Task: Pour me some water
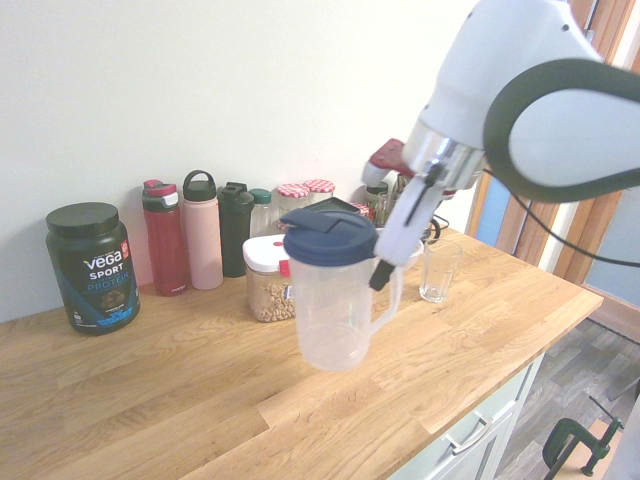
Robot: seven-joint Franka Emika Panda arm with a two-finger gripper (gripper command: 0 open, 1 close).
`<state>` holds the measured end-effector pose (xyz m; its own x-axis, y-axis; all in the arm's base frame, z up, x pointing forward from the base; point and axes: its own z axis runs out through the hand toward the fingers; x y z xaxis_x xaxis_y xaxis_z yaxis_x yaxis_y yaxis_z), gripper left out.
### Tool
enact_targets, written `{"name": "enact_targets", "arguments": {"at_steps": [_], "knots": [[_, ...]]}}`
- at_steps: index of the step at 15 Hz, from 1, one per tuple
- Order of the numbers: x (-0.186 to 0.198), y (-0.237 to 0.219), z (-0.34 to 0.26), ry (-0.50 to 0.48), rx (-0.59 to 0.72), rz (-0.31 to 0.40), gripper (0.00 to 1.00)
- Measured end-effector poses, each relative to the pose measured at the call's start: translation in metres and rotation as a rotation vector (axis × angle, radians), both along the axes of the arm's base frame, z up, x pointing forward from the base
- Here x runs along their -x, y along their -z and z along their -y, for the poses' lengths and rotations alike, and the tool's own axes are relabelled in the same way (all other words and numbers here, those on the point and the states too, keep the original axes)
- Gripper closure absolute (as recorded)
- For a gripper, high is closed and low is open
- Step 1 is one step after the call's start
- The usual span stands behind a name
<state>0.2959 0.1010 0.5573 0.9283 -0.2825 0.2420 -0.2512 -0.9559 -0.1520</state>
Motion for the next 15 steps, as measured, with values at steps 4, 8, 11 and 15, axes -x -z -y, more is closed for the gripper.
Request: {"name": "enact_targets", "arguments": {"at_steps": [4, 8, 11, 15], "knots": [[0.0, 0.008, 0.099, -0.153, 0.025, -0.051, 1.0], [0.01, 0.03, 0.203, -0.281, 0.023, -0.063, 1.0], [0.025, 0.034, 0.256, -0.303, -0.015, -0.047, 1.0], [0.031, 0.053, 0.314, -0.275, -0.078, -0.056, 1.0]]}}
